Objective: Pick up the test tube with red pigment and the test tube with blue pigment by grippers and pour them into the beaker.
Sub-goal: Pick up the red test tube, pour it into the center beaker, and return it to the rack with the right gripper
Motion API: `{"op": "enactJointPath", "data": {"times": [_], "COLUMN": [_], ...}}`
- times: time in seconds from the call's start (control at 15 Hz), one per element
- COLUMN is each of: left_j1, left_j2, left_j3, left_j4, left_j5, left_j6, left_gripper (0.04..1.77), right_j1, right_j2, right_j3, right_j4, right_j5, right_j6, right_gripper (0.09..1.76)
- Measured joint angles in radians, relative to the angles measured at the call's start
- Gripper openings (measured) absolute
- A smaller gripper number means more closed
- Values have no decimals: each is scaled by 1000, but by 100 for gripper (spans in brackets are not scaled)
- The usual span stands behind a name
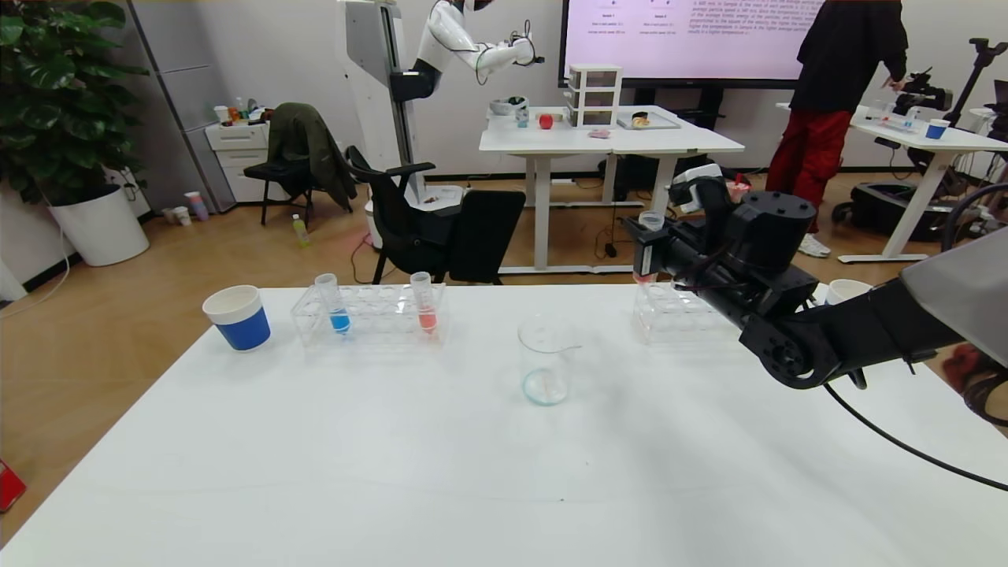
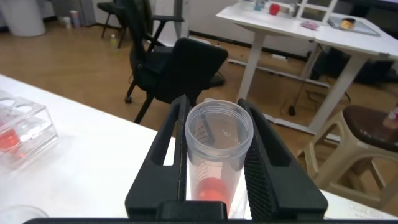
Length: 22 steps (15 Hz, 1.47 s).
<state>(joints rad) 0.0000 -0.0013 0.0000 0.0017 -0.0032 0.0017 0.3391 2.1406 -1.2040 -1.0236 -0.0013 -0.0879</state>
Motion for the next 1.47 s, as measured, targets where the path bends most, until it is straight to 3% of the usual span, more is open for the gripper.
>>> {"op": "enactJointPath", "data": {"times": [0.27,0.47,0.67,1.07,1.47], "left_j1": [0,0,0,0,0], "left_j2": [0,0,0,0,0], "left_j3": [0,0,0,0,0], "left_j4": [0,0,0,0,0], "left_j5": [0,0,0,0,0], "left_j6": [0,0,0,0,0], "left_gripper": [175,175,175,175,175], "right_j1": [50,52,42,23,13], "right_j2": [15,62,106,149,201], "right_j3": [-6,-10,-10,-44,-101], "right_j4": [-72,-219,-257,-262,-257], "right_j5": [177,393,521,680,751], "right_j6": [-176,-355,-500,-735,-944], "right_gripper": [53,53,53,53,53]}}
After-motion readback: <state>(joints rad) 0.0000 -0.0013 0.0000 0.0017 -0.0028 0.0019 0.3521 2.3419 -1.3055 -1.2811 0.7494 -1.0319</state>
